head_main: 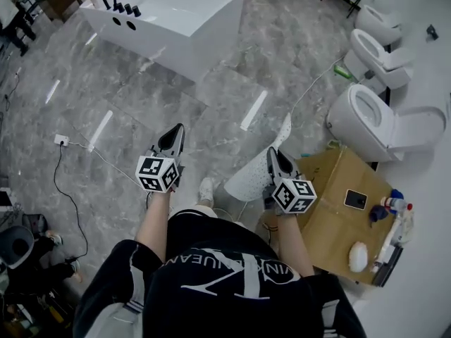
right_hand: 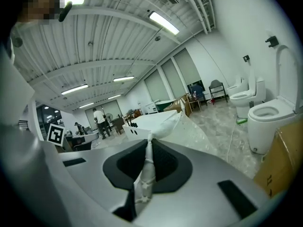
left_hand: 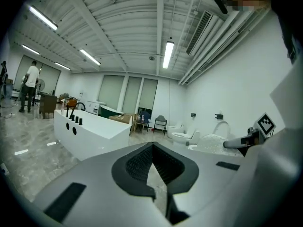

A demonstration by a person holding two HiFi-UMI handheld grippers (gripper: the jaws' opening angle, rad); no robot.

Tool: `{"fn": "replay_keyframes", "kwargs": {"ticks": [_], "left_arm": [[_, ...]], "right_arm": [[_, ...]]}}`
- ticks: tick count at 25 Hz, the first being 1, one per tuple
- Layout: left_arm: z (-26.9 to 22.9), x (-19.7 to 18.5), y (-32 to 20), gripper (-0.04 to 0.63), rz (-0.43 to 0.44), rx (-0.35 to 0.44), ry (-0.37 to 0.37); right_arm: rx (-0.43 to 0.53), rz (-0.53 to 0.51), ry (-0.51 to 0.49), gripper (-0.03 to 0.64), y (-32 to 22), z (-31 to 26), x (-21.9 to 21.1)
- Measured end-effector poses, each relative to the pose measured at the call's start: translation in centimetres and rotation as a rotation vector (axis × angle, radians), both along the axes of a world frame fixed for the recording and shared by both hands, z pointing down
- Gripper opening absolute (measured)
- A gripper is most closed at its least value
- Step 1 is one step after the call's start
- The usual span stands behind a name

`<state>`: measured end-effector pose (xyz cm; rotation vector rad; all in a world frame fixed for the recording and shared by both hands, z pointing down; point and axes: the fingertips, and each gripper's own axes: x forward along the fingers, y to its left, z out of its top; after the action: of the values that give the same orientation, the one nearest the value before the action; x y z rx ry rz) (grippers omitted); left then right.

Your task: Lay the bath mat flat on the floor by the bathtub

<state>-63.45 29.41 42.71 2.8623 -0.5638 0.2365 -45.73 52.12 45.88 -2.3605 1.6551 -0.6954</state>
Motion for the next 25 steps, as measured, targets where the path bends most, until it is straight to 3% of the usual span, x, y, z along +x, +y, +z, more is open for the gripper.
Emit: {"fn": "replay_keyframes", "kwargs": {"ticks": [16,25], "left_arm": [[3.5,12.2,-15.4,0.014,0.065,-0.069,-0.023],[4.6,16.3,-18.8,0.014,-0.002,-0.100,-0.023]], "right_arm": [[-0.065,0.064,0.019,0.038,-15.2,0.8,12.5],[-0.094,-0.065,0.058,0.038,-22.0,2.0,17.3]]}}
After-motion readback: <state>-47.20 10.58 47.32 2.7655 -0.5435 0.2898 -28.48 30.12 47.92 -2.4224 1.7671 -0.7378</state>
